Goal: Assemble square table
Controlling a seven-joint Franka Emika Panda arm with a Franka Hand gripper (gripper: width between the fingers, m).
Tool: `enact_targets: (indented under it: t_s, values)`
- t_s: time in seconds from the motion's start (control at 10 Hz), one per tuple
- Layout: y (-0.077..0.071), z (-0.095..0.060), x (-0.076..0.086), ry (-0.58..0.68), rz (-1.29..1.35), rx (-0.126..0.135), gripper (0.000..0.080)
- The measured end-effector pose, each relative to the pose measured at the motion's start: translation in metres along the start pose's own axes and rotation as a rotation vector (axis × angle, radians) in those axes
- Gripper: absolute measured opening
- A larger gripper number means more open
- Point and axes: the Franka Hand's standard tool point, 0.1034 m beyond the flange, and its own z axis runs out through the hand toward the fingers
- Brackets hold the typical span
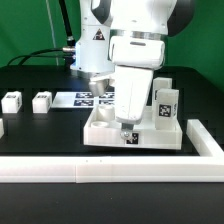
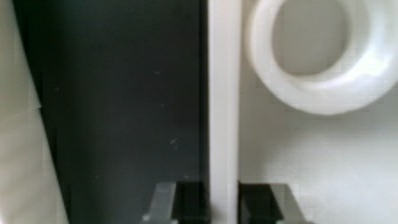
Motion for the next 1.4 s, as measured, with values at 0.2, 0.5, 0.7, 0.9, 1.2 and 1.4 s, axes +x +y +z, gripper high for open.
enact_targets:
  t_s: [0.2,0.5,0.7,0.9,1.2,1.4]
  values:
    - [0.000,0.001,-0.004,-0.015,-0.178,-0.002,0.0070]
    - [0.002,0.002,-0.002,-0.040,-0.427,-0.007,0.0069]
    - [0.003,0.002,0.005,-0.055,-0.548,-0.002,0.0067]
    - [0.002,0.003,0.015,-0.073,-0.691,0.014,0.0063]
    - [0.003,0.004,0.009,-0.092,-0.910,0.023,0.0063]
    - [0.003,0.005,0.007,-0.104,-1.018,0.027,0.0064]
